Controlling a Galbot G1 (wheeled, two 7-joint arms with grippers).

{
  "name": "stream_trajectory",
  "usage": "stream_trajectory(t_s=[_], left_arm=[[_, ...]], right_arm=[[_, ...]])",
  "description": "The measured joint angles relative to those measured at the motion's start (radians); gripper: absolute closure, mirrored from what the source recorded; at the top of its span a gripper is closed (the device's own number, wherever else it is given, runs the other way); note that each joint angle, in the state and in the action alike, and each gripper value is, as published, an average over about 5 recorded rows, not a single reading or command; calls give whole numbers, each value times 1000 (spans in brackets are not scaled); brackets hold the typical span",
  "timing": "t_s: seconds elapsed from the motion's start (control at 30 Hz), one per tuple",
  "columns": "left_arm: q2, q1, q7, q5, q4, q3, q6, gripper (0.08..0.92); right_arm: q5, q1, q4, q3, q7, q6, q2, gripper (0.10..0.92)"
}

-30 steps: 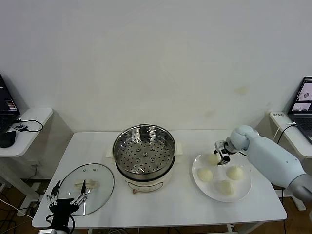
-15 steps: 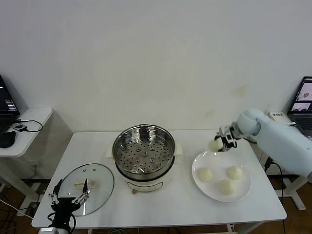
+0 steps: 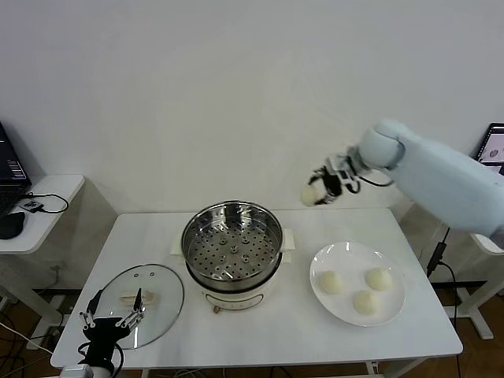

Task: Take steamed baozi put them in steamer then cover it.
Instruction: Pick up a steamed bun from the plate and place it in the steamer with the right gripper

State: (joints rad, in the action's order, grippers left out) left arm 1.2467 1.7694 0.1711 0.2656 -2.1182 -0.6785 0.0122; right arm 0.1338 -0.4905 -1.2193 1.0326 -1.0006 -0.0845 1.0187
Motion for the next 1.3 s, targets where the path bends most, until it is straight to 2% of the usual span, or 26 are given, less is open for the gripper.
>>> stream_trajectory(t_s=[0.3, 0.67, 1.17, 1.3], left_arm=[[5, 8, 2, -3, 1, 4, 11, 177], [14, 12, 3, -5, 5, 3, 23, 177], [14, -5, 3, -3, 9, 5, 22, 177], [14, -7, 2, -3, 9, 5, 22, 177]], right_arm=[[2, -24, 51, 110, 40, 85, 168, 423], [-152, 19, 160, 186, 89, 259, 318, 418], [-363, 83, 307, 185, 142, 450, 407, 416], [-388, 92, 327, 180, 153, 478, 413, 373]])
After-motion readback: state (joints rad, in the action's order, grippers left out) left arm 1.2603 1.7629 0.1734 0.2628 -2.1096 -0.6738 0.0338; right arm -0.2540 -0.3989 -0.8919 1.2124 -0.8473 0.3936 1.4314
